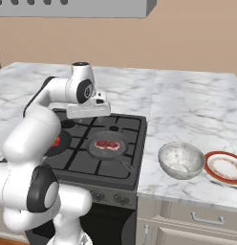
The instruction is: Place one of the steaks on the plate and the other in the bowl. Then place the bowl in the fridge.
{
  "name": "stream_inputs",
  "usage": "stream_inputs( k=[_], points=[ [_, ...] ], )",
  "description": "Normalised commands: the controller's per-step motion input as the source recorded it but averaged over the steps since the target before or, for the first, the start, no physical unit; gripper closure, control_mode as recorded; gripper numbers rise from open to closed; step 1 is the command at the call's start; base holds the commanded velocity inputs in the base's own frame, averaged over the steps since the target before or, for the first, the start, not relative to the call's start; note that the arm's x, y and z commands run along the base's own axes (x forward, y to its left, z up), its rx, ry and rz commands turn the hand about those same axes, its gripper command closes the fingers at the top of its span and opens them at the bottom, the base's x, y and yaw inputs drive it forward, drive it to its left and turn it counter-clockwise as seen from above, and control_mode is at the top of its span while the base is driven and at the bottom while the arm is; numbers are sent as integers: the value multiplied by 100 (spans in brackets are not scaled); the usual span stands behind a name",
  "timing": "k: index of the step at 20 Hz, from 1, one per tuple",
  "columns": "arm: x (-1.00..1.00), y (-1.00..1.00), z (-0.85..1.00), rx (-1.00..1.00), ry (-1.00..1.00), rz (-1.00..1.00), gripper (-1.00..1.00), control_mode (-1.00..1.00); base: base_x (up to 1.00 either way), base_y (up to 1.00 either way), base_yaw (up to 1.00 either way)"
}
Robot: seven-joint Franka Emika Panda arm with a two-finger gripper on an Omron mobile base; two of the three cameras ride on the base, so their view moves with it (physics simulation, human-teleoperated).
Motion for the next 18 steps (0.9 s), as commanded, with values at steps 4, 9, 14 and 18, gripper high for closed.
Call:
stream_inputs(
  k=[4,9,14,18],
  points=[
    [37,-30,-46,2,13,22,-100,-100,0,0,0],
    [5,-37,-44,0,7,43,-100,-100,0,0,0],
    [12,-2,-41,-1,1,47,-100,-100,0,0,0],
    [23,0,-37,0,0,38,-100,-100,0,0,0]
  ],
)
